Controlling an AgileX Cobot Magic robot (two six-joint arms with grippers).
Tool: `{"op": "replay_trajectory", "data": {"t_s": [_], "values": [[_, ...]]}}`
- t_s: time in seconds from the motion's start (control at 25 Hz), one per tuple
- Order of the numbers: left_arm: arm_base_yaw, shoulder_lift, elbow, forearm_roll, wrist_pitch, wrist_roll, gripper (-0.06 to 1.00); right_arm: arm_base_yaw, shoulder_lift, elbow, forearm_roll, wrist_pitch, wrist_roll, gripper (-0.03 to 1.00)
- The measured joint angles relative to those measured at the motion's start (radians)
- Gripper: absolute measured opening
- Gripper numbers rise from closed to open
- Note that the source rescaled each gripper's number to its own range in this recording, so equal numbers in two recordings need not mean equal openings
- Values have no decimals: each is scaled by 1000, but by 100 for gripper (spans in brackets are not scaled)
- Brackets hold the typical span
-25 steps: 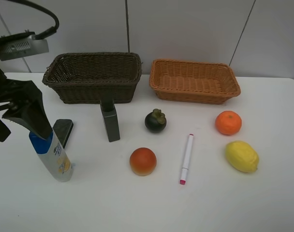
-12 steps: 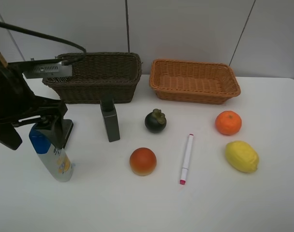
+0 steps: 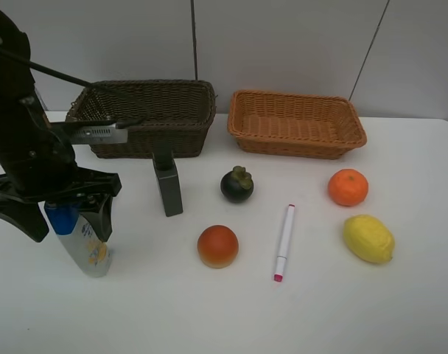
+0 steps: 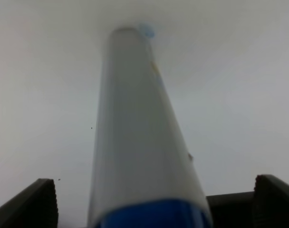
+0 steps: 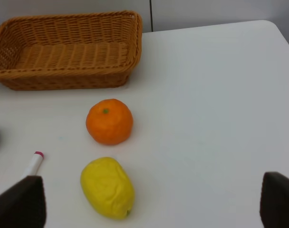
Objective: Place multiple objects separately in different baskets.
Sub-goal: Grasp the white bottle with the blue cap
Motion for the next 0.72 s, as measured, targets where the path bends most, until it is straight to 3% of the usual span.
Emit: {"op": "replay_trajectory", "data": {"t_s": [0.2, 0.28, 0.36, 0.44, 0.48, 0.72], "values": [[0, 19, 0, 0, -10, -1, 100, 0, 0, 0, 0, 0, 0, 100], [0, 20, 0, 0, -9, -2, 88, 0, 0, 0, 0, 0, 0, 100], [0, 20, 0, 0, -9, -8, 57, 0, 0, 0, 0, 0, 0, 100], [0, 20, 0, 10, -5, -12, 6, 0, 0, 0, 0, 0, 0, 100], [0, 20, 0, 11, -2, -12, 0, 0, 0, 0, 0, 0, 0, 100], [0, 15, -19, 15, 26, 35, 1, 0, 0, 0, 0, 0, 0, 100]]}}
